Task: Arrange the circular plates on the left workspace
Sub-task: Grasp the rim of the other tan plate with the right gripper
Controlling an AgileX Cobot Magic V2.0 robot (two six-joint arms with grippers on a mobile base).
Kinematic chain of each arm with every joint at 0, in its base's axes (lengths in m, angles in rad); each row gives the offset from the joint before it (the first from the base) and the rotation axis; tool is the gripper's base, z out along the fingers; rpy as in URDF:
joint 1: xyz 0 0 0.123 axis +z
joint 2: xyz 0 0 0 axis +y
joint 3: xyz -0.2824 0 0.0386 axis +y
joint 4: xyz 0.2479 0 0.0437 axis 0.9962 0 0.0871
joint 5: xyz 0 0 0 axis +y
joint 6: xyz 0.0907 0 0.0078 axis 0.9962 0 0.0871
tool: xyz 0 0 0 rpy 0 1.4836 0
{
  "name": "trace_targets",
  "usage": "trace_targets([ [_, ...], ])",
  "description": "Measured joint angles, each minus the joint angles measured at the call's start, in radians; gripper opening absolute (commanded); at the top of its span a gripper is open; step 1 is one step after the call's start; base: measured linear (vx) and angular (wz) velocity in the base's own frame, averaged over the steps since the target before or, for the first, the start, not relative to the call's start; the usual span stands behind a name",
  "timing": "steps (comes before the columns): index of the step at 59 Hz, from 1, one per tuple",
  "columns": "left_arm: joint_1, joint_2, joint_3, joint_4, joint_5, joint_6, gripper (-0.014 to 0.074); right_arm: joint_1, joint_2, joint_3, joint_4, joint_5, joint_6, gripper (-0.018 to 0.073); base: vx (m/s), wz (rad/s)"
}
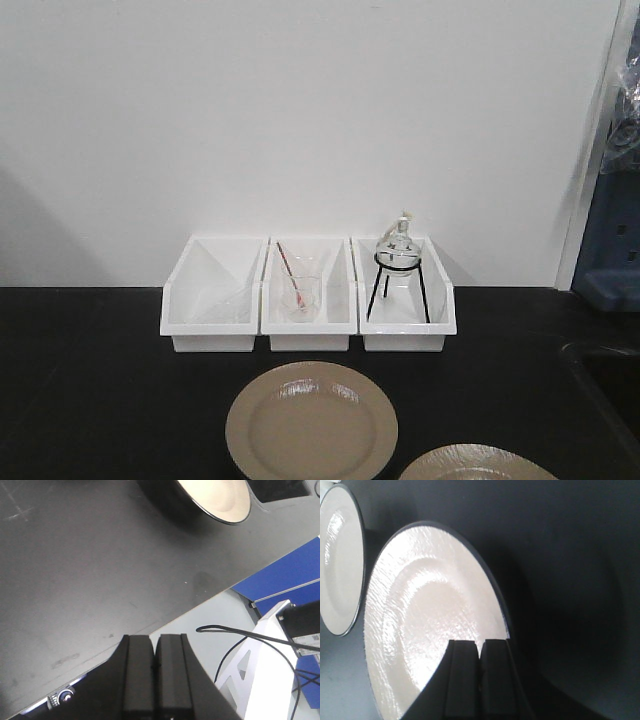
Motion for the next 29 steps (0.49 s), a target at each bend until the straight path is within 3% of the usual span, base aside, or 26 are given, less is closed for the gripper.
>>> trace_targets([
  [15, 0.000, -0.050, 0.000, 0.002, 0.005, -0.011, -0.0003, 0.000, 0.023, -0.011, -0.032, -0.048, 0.010, 0.0587, 0.00, 0.00],
  [20, 0.000, -0.049, 0.000, 0.002, 0.005, -0.017, -0.0003, 0.000, 0.063, -0.011, -0.028, -0.038, 0.010, 0.0625, 0.00, 0.00],
  [29, 0.000, -0.049, 0.000, 0.002, 0.004, -0.018, -0.0003, 0.000, 0.151, -0.011, 0.017, 0.016, -0.035, 0.0580, 0.00, 0.00],
])
